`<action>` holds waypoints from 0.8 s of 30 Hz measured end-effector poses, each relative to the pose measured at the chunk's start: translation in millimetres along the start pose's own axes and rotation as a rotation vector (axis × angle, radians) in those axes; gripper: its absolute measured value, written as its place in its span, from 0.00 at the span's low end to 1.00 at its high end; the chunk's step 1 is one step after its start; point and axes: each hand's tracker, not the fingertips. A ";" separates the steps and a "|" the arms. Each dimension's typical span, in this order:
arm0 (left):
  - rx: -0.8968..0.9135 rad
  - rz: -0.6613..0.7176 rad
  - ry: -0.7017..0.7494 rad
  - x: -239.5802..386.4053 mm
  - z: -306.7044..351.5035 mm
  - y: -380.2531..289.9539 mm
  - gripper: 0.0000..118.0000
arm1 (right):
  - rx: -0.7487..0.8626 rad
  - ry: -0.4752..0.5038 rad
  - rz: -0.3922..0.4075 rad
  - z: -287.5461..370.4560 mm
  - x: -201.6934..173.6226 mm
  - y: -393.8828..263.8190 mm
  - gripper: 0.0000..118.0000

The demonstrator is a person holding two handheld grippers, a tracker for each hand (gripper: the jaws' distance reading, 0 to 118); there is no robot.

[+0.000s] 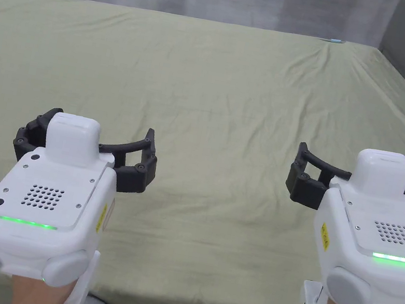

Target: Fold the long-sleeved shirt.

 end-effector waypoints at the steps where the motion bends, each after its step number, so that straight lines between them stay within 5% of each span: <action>1: -0.003 -0.004 -0.002 -0.2 0.1 -0.1 0.99 | -0.001 0.000 0.000 -0.5 -0.4 0.1 0.96; 24: 0.004 -0.005 -0.016 6.3 0.3 -1.2 0.99 | -0.002 -0.021 0.010 -0.5 4.2 -0.4 0.96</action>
